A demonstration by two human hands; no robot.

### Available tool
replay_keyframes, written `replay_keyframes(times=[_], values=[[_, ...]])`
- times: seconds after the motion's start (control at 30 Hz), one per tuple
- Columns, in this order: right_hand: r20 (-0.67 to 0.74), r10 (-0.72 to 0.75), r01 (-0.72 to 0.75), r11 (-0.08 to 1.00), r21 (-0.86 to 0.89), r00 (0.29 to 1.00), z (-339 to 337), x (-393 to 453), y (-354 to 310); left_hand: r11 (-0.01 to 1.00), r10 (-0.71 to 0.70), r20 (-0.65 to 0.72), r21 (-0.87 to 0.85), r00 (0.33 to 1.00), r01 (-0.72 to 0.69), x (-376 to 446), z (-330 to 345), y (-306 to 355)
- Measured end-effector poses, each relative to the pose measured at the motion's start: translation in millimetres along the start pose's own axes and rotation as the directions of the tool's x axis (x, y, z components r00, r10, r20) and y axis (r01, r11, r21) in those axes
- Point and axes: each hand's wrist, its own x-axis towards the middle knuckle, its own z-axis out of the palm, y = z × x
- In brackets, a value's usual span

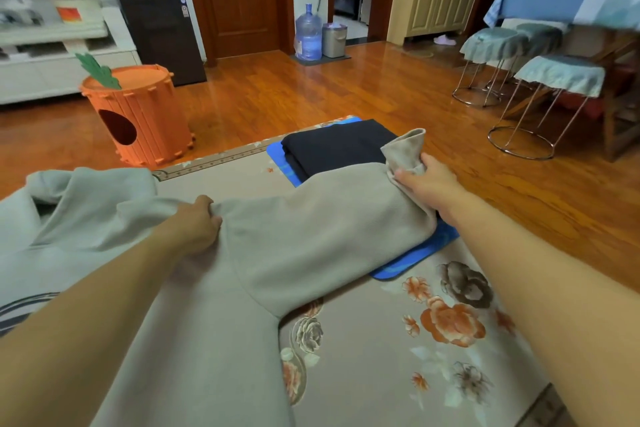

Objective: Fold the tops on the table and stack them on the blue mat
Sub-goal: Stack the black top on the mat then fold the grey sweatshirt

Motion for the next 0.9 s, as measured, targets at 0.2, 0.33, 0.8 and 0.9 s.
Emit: replay_keyframes(times=[0.2,0.33,0.8,0.9], values=[[-0.103,0.116,-0.131,0.981,-0.146,0.988,8.2,0.2,-17.7,0.999,0.004,0.034,-0.042,0.999,-0.003,-0.3,2.0,-4.1],[-0.123,0.006,-0.025,0.988,-0.151,0.992,17.5,-4.2,-27.0,0.999,0.021,0.032,-0.049,0.999,-0.019,0.1,1.0,-3.1],[-0.632,0.406,-0.346,0.911,0.225,0.660,-44.4,-0.6,25.6,0.998,0.006,0.039,-0.066,0.999,-0.003,4.6,2.6,-3.9],[-0.462,-0.202,0.037,0.939,-0.341,0.864,-16.7,-5.1,11.1,0.996,-0.010,0.001,-0.089,1.000,0.010,3.8,-1.5,0.3]])
